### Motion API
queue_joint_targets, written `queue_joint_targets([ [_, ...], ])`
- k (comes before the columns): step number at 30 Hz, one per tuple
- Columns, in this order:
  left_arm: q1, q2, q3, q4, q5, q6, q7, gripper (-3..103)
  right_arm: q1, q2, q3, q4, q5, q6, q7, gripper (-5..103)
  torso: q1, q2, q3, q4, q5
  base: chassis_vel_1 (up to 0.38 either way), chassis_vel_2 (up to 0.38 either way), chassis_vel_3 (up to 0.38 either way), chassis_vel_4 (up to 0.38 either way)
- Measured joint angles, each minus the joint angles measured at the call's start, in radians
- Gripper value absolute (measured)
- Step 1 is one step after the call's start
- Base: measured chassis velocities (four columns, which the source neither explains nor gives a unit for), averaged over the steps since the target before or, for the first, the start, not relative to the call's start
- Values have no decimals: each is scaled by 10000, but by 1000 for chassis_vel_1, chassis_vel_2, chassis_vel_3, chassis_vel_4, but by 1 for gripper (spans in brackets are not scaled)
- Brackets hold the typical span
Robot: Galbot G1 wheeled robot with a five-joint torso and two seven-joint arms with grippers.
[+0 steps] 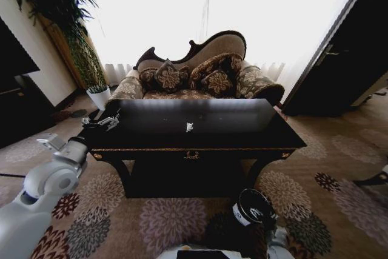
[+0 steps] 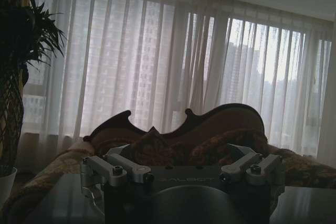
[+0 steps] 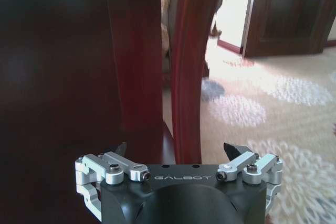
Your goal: Move to the front of the table and place the trash on the table into the trash bin.
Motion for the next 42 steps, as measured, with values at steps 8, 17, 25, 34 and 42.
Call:
queue_joint_targets([
  [8,0,0,0,0,0,0,0,100,-1837,275,702,2621,268,-25,332,100,0,0,0,0,0,0,0,0,0],
  [17,0,0,0,0,0,1,0,100,-3375,548,1125,5063,299,21,715,100,0,0,0,-1,1,0,0,0,0],
  [25,0,0,0,0,0,0,0,100,-4335,882,1391,6997,68,52,1158,100,0,0,1,-1,1,0,0,0,0],
  [34,0,0,0,0,0,1,1,100,-4829,849,1788,8903,61,-318,1468,100,2,0,1,0,2,0,0,0,0],
  [42,0,0,0,0,0,0,0,100,-4424,590,1280,9884,-399,-1087,1584,100,2,1,1,-1,1,0,0,0,0],
])
